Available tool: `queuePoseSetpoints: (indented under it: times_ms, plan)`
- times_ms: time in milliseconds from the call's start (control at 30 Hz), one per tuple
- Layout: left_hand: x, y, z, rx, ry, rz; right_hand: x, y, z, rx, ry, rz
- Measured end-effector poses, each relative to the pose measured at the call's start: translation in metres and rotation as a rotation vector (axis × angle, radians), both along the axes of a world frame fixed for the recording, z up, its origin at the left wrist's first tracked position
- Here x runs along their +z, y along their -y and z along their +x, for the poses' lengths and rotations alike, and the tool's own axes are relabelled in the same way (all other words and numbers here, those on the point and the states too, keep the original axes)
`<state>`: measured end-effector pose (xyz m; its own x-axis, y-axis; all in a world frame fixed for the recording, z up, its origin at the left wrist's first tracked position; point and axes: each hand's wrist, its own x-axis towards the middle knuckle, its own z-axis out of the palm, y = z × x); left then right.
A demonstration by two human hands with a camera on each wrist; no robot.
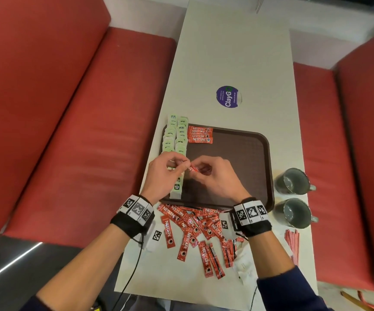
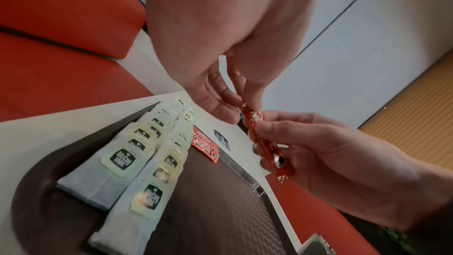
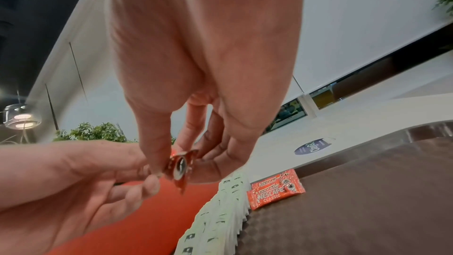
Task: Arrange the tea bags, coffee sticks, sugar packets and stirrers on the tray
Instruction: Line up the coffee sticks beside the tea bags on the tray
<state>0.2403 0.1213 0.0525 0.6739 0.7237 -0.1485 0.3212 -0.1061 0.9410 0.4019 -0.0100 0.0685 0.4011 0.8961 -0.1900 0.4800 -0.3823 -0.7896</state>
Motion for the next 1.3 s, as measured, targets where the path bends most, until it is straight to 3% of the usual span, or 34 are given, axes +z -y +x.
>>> queuePoseSetpoints:
  times_ms: [200, 500, 833, 1067, 1300]
  plan:
    - [-0.001, -0.002, -0.002, 0.090, 0.085, -0.152, 0.000, 0.005, 0.013, -0.135, -0.051, 0.034]
    - [-0.010, -0.005, 0.003, 0.128, 0.076, -0.096, -0.009, 0.016, 0.034, -0.204, -0.044, 0.098]
    - [-0.048, -0.022, -0.022, 0.269, -0.279, 0.203, -0.067, -0.021, 0.093, -0.486, 0.109, -0.063]
    - [-0.069, -0.024, -0.038, 0.213, -0.443, 0.106, -0.093, -0.060, 0.101, -0.461, 0.098, -0.135]
    - [-0.073, -0.020, -0.038, 0.180, -0.447, 0.073, -0.100, -0.068, 0.098, -0.505, 0.114, -0.163]
